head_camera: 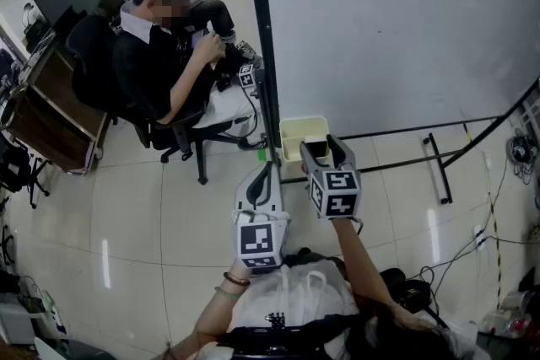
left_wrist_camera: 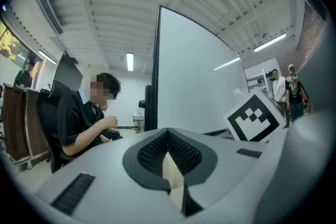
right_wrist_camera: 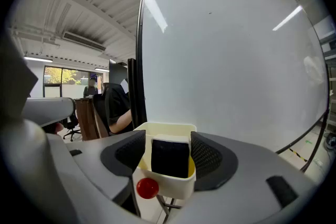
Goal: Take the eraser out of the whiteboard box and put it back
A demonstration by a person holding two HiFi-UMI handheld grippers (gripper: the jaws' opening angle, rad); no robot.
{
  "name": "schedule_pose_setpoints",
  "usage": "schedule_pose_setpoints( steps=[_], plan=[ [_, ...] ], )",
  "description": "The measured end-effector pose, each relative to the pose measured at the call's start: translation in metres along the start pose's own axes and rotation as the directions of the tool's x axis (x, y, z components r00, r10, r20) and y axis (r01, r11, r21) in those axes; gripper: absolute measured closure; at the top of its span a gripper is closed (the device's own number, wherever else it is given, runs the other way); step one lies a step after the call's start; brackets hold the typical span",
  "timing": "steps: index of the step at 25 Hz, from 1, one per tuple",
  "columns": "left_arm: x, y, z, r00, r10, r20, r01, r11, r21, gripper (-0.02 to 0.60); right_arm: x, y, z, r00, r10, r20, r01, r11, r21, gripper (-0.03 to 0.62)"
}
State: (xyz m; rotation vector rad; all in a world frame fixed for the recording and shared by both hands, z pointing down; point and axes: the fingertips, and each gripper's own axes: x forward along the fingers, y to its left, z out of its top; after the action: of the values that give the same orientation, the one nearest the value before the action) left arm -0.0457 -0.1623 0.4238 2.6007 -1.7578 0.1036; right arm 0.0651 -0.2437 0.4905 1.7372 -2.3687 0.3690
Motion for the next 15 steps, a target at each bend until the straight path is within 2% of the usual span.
schedule_pose_setpoints(
  steps=[3,4,5,6,10,15],
  plan=[
    [0.0,-0.001,-0.001,1.0,-0.004,-0.003,0.004,1.0,-0.001,0.578,0.007,0.003,-0.002,0.998,-0.042,-0.046,0.039,0.998,-0.058,0.286],
    [0.001,-0.002,-0.001,1.0,-0.006,-0.003,0.006,1.0,-0.002,0.578,0.008,0.005,0.0,0.997,-0.054,-0.057,0.049,0.995,-0.086,0.293],
    [0.001,-0.002,-0.001,1.0,-0.008,-0.003,0.008,1.0,-0.004,0.578,0.009,0.007,0.002,0.996,-0.064,-0.063,0.057,0.992,-0.114,0.332],
    [0.002,-0.003,-0.001,1.0,-0.01,-0.002,0.01,1.0,-0.005,0.578,0.01,0.008,0.003,0.995,-0.073,-0.064,0.064,0.989,-0.133,0.329],
    [0.004,-0.004,0.0,1.0,-0.015,0.001,0.015,1.0,0.0,0.578,0.008,0.008,0.003,0.995,-0.073,-0.064,0.063,0.988,-0.14,0.335],
    [0.004,0.003,-0.002,1.0,0.005,0.0,-0.005,1.0,-0.015,0.578,-0.01,0.011,0.032,0.998,-0.042,0.04,0.048,0.988,-0.146,0.335]
  ],
)
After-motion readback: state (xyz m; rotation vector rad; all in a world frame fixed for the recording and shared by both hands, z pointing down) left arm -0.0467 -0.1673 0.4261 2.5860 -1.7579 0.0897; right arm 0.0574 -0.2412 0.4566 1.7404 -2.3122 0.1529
